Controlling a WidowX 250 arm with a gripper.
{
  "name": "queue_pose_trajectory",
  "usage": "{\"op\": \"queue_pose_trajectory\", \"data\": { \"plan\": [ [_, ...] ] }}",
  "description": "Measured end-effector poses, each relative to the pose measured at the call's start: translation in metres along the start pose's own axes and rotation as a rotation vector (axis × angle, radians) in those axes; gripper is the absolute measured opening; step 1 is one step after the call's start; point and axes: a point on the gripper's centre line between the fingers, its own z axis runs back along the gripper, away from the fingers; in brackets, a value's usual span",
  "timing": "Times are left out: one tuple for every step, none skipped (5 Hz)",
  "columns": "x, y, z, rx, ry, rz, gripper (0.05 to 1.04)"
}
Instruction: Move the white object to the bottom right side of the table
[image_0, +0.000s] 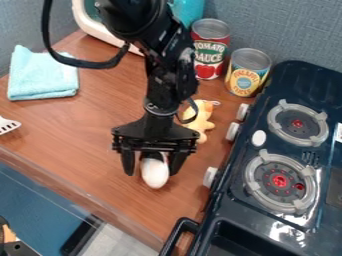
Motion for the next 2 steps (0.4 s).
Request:
{"op": "queue_pose_trajectory", "data": {
  "plan": [
    [0.003, -0.003, 0.017, 0.005, -0.076, -0.007, 1.002],
    [0.008, -0.002, 0.035, 0.002, -0.144, -0.007, 1.0]
  ]
}}
